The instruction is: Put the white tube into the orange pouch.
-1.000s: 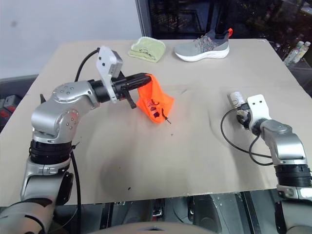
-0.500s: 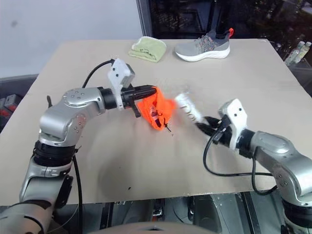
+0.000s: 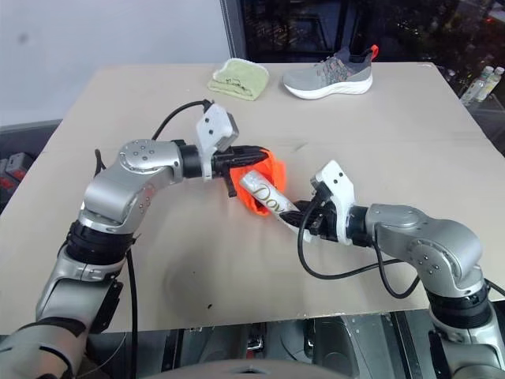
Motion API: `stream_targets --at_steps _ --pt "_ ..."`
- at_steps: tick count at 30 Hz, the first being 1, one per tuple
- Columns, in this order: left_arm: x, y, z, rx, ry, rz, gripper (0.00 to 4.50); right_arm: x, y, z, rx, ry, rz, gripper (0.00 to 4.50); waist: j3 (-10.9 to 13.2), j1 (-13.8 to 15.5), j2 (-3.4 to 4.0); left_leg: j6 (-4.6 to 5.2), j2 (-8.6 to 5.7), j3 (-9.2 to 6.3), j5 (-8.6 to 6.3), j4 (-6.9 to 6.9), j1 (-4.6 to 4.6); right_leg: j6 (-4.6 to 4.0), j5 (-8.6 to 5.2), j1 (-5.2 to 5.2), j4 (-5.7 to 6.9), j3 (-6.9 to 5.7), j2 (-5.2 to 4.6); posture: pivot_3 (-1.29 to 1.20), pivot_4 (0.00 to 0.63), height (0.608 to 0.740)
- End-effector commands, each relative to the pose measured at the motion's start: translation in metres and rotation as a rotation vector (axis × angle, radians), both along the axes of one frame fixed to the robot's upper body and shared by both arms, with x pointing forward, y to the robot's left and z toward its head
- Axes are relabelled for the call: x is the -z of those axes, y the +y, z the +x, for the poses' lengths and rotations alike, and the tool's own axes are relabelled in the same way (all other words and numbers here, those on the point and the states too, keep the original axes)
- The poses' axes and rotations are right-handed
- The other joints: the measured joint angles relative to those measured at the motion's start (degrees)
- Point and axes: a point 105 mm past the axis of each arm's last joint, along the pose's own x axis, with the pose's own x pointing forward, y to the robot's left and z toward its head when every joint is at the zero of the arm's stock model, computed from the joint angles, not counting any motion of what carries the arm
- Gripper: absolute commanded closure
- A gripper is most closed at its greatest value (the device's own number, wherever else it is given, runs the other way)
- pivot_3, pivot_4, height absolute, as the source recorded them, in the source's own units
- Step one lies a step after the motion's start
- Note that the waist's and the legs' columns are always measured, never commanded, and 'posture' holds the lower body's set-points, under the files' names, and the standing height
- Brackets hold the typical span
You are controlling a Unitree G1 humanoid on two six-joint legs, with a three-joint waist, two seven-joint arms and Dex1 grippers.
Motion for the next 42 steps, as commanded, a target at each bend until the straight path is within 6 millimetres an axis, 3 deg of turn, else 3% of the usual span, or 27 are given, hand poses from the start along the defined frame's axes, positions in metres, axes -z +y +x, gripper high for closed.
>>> stream_targets --at_steps 1,11,15,22,25,29,31,37,42 --pt "-0.008 -0.004 -0.021 0.11 -0.035 0.016 4.5 -0.006 -0.004 0.008 0.067 -0.003 0.019 3.35 0.0 0.0 0.0 0.0 0.01 0.0 0.0 0.0 0.0 0.0 0.0 -0.01 0.01 0.0 0.0 0.0 0.15 0.74" --pt "0.014 -0.02 -0.036 0.225 0.157 -0.003 4.5 0.01 0.009 0.027 0.135 0.09 -0.029 3.35 0.0 0.1 0.0 0.0 0.02 -0.03 0.0 0.0 0.02 0.2 -0.12 0.0 0.05 -0.03 0.0 0.0 0.15 0.74" --pt "0.032 -0.021 -0.035 0.237 0.22 0.018 4.5 0.015 0.02 0.052 0.208 0.124 -0.022 3.35 0.0 -0.3 0.0 0.0 0.0 0.02 0.0 0.0 0.01 0.01 0.0 -0.03 0.05 0.02 0.02 0.0 0.15 0.74" --pt "0.041 -0.02 -0.039 0.246 0.27 0.022 4.5 0.021 0.03 0.077 0.308 0.143 0.003 3.35 0.0 -1.3 0.01 -0.02 0.04 0.03 0.01 -0.03 -0.02 0.0 0.01 -0.07 0.06 0.03 0.06 0.0 0.15 0.74" --pt "0.04 -0.019 -0.035 0.23 0.283 -0.007 4.5 0.021 0.041 0.078 0.24 0.106 0.032 3.35 0.0 -1.3 0.01 -0.01 0.02 0.05 0.01 -0.02 -0.02 0.01 0.01 -0.06 0.06 0.04 0.02 0.0 0.15 0.74" --pt "0.042 -0.016 -0.026 0.175 0.307 -0.051 4.5 0.017 0.04 0.08 0.263 0.074 0.107 1.99 0.0 -1.4 0.01 -0.02 0.04 0.03 0.01 -0.03 0.01 0.01 0.0 -0.06 0.08 0.04 0.04 0.0 0.15 0.74" --pt "0.038 -0.015 -0.018 0.136 0.317 -0.101 4.5 0.009 0.031 0.078 0.273 0.014 0.108 1.09 0.0 -1.3 0.02 -0.02 0.05 0.02 0.01 -0.03 -0.01 0.01 0.01 -0.07 0.08 0.03 0.03 0.0 0.15 0.74" --pt "0.003 -0.007 0.008 0.038 0.383 -0.307 4.5 -0.027 0.009 0.052 0.261 -0.157 0.161 1.09 0.0 -1.4 0.01 -0.01 0.02 -0.01 0.01 -0.03 -0.05 0.02 0.0 -0.07 0.06 0.02 0.0 0.0 0.15 0.74" --pt "-0.031 0.002 0.016 0.06 0.45 -0.472 4.5 -0.023 -0.008 0.038 0.26 -0.299 0.023 1.09 0.0 -1.5 0.0 -0.02 0.02 -0.01 0.01 -0.04 -0.01 0.22 -0.12 -0.06 0.03 0.04 0.02 0.0 0.15 0.74"
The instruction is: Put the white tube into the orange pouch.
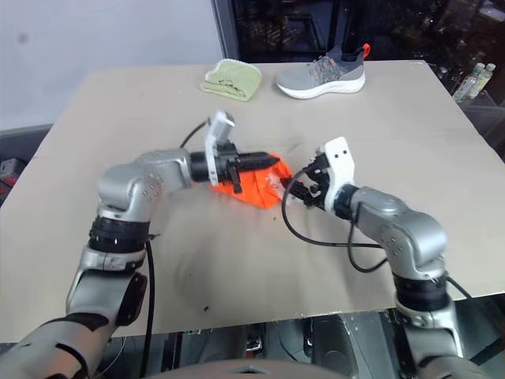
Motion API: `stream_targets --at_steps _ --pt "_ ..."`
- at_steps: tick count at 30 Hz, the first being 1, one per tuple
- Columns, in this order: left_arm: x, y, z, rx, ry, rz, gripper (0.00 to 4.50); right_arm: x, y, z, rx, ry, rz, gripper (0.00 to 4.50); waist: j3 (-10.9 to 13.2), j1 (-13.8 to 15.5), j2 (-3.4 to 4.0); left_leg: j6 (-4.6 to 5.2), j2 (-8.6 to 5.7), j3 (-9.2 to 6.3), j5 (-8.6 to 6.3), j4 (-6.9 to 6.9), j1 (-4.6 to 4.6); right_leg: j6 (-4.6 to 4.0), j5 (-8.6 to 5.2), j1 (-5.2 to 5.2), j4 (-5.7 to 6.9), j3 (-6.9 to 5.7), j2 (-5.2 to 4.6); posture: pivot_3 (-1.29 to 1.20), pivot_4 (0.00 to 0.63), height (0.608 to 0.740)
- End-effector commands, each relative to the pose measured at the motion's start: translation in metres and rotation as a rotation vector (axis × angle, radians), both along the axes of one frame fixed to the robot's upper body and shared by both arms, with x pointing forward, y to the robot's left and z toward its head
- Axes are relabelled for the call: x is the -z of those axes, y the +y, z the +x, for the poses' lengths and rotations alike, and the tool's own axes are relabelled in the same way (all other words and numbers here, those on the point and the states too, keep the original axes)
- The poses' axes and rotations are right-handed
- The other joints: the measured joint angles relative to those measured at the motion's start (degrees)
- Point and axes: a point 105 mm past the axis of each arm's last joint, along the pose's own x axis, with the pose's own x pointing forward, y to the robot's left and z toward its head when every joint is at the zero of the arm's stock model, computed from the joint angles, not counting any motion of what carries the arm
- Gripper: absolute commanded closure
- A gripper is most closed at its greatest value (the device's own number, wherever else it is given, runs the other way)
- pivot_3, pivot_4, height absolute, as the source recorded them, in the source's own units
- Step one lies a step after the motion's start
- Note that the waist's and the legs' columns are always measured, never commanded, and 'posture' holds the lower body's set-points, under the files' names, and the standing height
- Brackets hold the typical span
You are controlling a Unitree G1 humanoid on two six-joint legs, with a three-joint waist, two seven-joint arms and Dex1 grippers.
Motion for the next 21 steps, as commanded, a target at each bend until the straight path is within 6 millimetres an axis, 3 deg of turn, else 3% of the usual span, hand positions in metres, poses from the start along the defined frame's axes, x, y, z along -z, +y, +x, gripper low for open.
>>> stream_targets --at_steps 1,5,11,16,21 --pt "-0.033 0.008 0.001 0.02 0.022 -0.143 4.5 -0.003 0.0 -0.004 -0.004 -0.083 -0.042 1.09 0.0 -0.2 0.0 0.0 0.0 0.02 0.0 0.0 0.01 0.01 -0.01 0.0 0.01 0.01 0.01 0.0 0.15 0.74" --pt "-0.039 0.015 0.002 0.027 0.02 -0.142 4.5 0.006 0.0 0.007 0.023 -0.083 -0.075 1.09 0.0 -0.2 -0.01 -0.04 0.04 0.02 0.03 0.0 0.05 0.02 -0.01 -0.01 0.05 0.01 0.06 0.0 0.15 0.74" --pt "-0.042 0.014 -0.007 0.069 0.002 -0.122 4.5 0.005 0.003 0.025 0.031 -0.081 -0.045 1.09 0.0 -0.1 -0.02 -0.05 0.0 0.04 0.03 0.01 0.04 -0.01 0.01 0.0 0.06 0.03 0.02 0.0 0.15 0.74" --pt "-0.047 0.016 -0.011 0.072 0.003 -0.154 4.5 -0.016 0.019 0.017 -0.069 -0.047 0.141 1.09 0.0 0.0 -0.02 -0.05 0.01 0.01 0.03 0.0 0.02 -0.21 0.12 0.0 0.04 0.01 0.02 0.0 0.15 0.74" --pt "-0.06 0.026 -0.014 0.083 0.017 -0.214 4.5 -0.015 0.014 0.012 -0.105 -0.103 0.06 1.09 0.0 0.0 -0.02 -0.04 -0.01 0.02 0.03 0.0 -0.01 -0.21 0.12 -0.01 0.01 0.01 0.0 0.0 0.15 0.74"
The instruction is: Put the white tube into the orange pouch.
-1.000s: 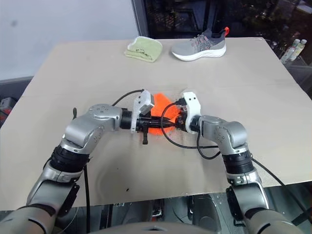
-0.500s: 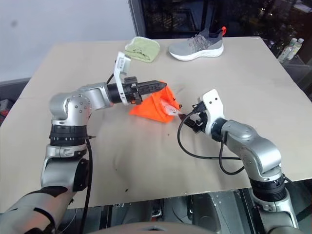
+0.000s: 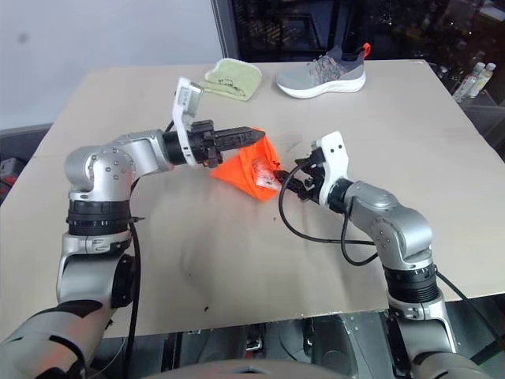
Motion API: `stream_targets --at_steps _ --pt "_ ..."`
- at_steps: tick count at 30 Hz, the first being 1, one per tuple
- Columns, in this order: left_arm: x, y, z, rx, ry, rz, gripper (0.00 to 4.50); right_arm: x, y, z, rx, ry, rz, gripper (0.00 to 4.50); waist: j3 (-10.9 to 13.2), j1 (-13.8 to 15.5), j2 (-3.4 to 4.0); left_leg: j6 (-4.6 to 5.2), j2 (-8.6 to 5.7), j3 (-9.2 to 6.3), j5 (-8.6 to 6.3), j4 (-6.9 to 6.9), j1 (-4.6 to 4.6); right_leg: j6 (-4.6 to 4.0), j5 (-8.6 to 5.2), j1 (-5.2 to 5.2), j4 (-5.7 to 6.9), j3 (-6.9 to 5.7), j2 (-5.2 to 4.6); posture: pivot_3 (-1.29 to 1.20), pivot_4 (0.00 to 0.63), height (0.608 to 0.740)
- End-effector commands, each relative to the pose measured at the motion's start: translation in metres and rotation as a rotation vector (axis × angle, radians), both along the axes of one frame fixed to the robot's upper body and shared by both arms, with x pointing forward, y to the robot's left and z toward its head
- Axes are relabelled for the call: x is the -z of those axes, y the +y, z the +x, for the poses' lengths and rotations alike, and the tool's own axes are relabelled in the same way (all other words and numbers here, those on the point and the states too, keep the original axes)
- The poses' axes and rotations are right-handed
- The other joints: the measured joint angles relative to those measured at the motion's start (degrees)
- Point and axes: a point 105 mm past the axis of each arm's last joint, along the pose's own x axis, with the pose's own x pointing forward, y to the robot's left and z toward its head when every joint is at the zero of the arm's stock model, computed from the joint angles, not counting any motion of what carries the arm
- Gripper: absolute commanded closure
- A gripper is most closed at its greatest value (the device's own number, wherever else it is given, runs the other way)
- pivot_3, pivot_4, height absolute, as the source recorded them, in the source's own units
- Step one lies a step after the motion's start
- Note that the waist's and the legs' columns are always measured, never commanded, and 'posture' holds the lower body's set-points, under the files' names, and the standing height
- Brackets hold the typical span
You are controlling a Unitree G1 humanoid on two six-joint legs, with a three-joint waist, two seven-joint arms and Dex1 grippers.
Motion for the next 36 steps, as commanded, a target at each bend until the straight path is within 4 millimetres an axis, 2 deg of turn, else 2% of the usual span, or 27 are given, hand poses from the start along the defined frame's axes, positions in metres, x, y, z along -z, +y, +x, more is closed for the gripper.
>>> stream_targets --at_steps 1,3,7,12,17,20,23,28,34,36 --pt "-0.026 0.009 -0.008 0.021 -0.079 -0.043 4.5 -0.01 -0.014 -0.005 -0.01 -0.151 -0.13 1.09 0.0 0.1 0.02 0.0 0.0 -0.01 0.0 0.0 0.0 0.0 0.0 0.0 0.0 -0.01 0.0 0.0 0.15 0.74" --pt "-0.026 0.015 -0.007 0.008 -0.09 -0.022 4.5 -0.009 -0.025 -0.009 -0.033 -0.233 -0.269 1.09 0.0 0.0 0.01 0.01 -0.04 -0.01 0.0 0.0 0.0 0.08 -0.05 0.0 -0.01 -0.02 -0.03 0.0 0.15 0.74" --pt "-0.028 0.018 -0.006 0.01 -0.098 -0.013 4.5 -0.008 -0.033 -0.019 -0.079 -0.282 -0.357 1.09 0.0 0.0 -0.01 0.0 -0.02 0.0 0.0 -0.01 0.02 0.21 -0.13 0.0 -0.01 0.0 0.0 0.0 0.15 0.74" --pt "-0.026 0.018 -0.009 0.032 -0.102 0.005 4.5 0.008 -0.024 -0.021 -0.132 -0.282 -0.388 1.09 0.0 -0.1 -0.03 -0.02 0.04 0.03 0.01 0.0 0.04 0.21 -0.13 -0.01 0.01 0.03 0.05 0.0 0.15 0.74" --pt "-0.028 0.022 -0.011 0.035 -0.105 0.016 4.5 0.026 -0.003 0.004 -0.097 -0.269 -0.344 1.09 0.1 -0.2 -0.07 -0.03 0.04 0.07 0.02 0.03 0.08 0.22 -0.13 0.0 0.02 0.04 0.05 0.0 0.15 0.74" --pt "-0.03 0.024 -0.012 0.039 -0.108 0.02 4.5 0.034 0.01 0.007 -0.154 -0.27 -0.305 1.09 0.1 0.1 -0.11 -0.03 0.03 -0.01 0.02 0.02 0.05 0.21 -0.13 0.01 0.04 -0.03 0.02 0.0 0.15 0.74" --pt "-0.031 0.026 -0.013 0.041 -0.111 0.022 4.5 0.032 0.022 0.007 -0.207 -0.266 -0.245 1.09 0.1 0.0 -0.14 -0.02 -0.02 0.02 0.01 0.02 0.02 0.02 -0.01 0.01 0.01 0.0 -0.03 0.0 0.15 0.74" --pt "-0.031 0.029 -0.013 0.026 -0.116 0.026 4.5 0.028 0.026 0.004 -0.257 -0.265 -0.197 1.09 0.1 -0.1 -0.13 -0.02 0.0 0.01 0.02 0.02 0.01 0.01 -0.01 0.0 0.01 -0.02 0.0 0.0 0.15 0.74" --pt "-0.028 0.031 -0.013 0.019 -0.114 0.03 4.5 0.021 0.032 -0.013 -0.354 -0.242 -0.108 1.09 0.1 -0.1 -0.13 -0.03 0.01 0.02 0.02 0.02 0.02 0.0 0.0 0.0 0.03 -0.01 0.0 0.0 0.15 0.74" --pt "-0.028 0.032 -0.013 0.017 -0.112 0.032 4.5 0.019 0.037 -0.017 -0.384 -0.234 -0.084 1.61 0.1 -0.1 -0.13 -0.03 0.01 0.02 0.02 0.02 0.03 0.0 0.0 0.0 0.03 0.0 0.01 0.0 0.15 0.74"
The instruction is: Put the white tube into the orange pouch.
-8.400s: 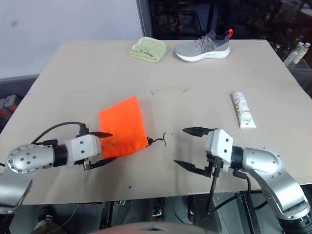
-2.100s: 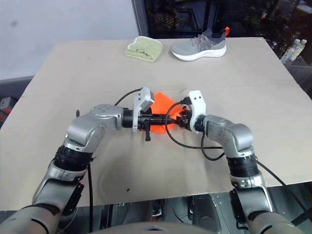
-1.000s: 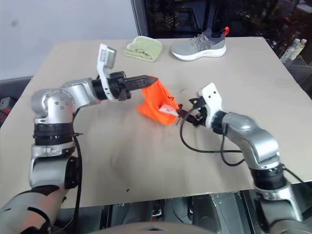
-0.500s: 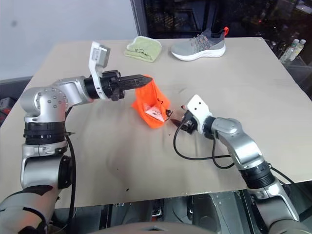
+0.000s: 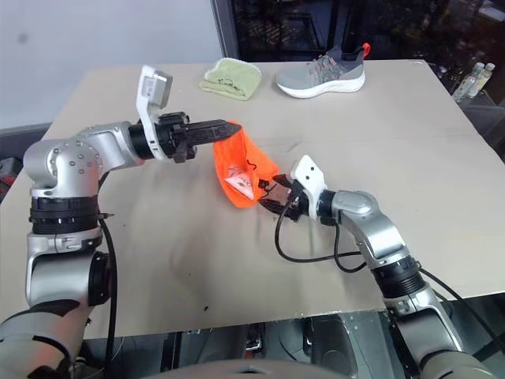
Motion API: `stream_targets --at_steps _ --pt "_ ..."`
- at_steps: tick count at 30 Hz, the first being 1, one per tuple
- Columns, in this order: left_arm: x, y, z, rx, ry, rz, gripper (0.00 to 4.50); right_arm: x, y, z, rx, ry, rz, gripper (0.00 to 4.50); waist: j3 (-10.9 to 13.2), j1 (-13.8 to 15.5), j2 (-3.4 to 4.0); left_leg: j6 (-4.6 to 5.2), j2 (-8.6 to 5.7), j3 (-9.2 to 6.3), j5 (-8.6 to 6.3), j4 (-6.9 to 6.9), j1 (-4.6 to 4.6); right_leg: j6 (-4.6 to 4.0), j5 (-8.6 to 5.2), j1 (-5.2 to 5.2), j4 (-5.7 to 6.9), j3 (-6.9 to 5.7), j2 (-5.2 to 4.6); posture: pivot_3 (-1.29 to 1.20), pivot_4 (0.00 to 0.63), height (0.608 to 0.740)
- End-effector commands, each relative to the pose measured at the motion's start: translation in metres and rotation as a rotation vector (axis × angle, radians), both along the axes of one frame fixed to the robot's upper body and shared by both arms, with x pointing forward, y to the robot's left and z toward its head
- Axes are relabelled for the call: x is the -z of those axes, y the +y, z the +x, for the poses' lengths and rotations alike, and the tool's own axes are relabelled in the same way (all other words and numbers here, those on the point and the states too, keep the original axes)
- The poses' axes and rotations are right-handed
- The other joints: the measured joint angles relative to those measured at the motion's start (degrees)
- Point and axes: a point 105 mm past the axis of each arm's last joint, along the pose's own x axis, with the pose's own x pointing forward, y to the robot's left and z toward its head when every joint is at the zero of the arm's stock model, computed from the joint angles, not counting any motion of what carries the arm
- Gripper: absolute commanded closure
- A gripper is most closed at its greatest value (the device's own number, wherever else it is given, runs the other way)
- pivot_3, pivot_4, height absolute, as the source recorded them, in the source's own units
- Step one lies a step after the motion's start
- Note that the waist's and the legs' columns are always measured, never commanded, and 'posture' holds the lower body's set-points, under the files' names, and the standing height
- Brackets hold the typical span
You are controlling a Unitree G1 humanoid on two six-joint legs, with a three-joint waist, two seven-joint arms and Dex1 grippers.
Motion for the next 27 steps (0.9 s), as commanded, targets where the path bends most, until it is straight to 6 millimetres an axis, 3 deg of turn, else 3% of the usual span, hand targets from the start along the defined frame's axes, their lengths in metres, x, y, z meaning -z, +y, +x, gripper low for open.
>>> stream_targets --at_steps 1,2,9,12,13,14,15,22,27 --pt "-0.016 0.002 -0.006 0.014 -0.075 -0.014 4.5 -0.019 0.008 -0.011 -0.072 -0.016 0.075 1.94 0.0 0.0 0.0 0.0 0.0 0.0 0.0 0.0 0.0 0.0 0.0 0.0 0.0 0.0 0.0 0.0 0.15 0.74" --pt "-0.016 0.002 -0.006 0.012 -0.075 -0.013 4.5 -0.02 0.011 -0.013 -0.083 -0.007 0.084 2.27 0.0 0.0 0.0 0.0 0.0 0.0 0.0 0.0 0.0 0.0 0.0 0.0 0.0 0.0 0.01 0.0 0.15 0.74" --pt "-0.017 0.003 -0.005 0.006 -0.077 -0.009 4.5 -0.016 0.018 -0.015 -0.105 0.037 0.086 2.27 0.0 0.0 0.0 0.0 -0.01 0.0 0.0 0.0 0.0 -0.01 0.0 0.0 0.01 0.0 0.0 0.0 0.15 0.74" --pt "-0.016 0.003 -0.004 0.002 -0.078 -0.007 4.5 -0.015 0.018 -0.015 -0.1 0.053 0.094 3.18 0.0 0.0 0.0 0.0 -0.01 0.0 0.0 0.0 0.0 -0.01 0.01 0.0 0.01 0.0 0.0 0.0 0.15 0.74" --pt "-0.016 0.003 -0.004 0.0 -0.078 -0.008 4.5 -0.015 0.017 -0.016 -0.099 0.057 0.094 3.58 0.0 0.0 0.0 0.0 -0.01 0.0 0.0 0.0 0.0 -0.01 0.01 0.0 0.01 0.0 0.0 0.0 0.15 0.74" --pt "-0.016 0.003 -0.003 -0.002 -0.078 -0.008 4.5 -0.014 0.016 -0.016 -0.096 0.061 0.093 4.26 0.0 0.0 0.0 0.0 -0.01 0.0 0.0 0.0 0.0 -0.01 0.01 0.0 0.01 0.0 0.0 0.0 0.15 0.74" --pt "-0.016 0.003 -0.003 -0.004 -0.078 -0.009 4.5 -0.013 0.015 -0.016 -0.094 0.063 0.092 4.47 0.0 0.0 0.0 0.0 -0.01 0.0 0.0 0.0 0.0 -0.01 0.01 0.0 0.01 0.0 0.0 0.0 0.15 0.74" --pt "-0.019 0.002 -0.001 -0.012 -0.081 -0.023 4.5 -0.013 0.013 -0.016 -0.08 0.062 0.097 4.47 0.0 0.0 0.0 0.0 -0.01 0.01 0.0 0.0 0.01 -0.01 0.01 0.0 0.02 0.0 -0.01 0.0 0.15 0.74" --pt "-0.013 0.003 0.002 -0.038 -0.091 0.008 4.5 -0.032 0.007 -0.023 -0.102 0.073 0.191 4.47 0.0 0.1 0.0 0.0 -0.01 0.0 0.0 0.0 0.0 -0.01 0.01 0.0 0.02 0.0 -0.01 0.0 0.15 0.74"
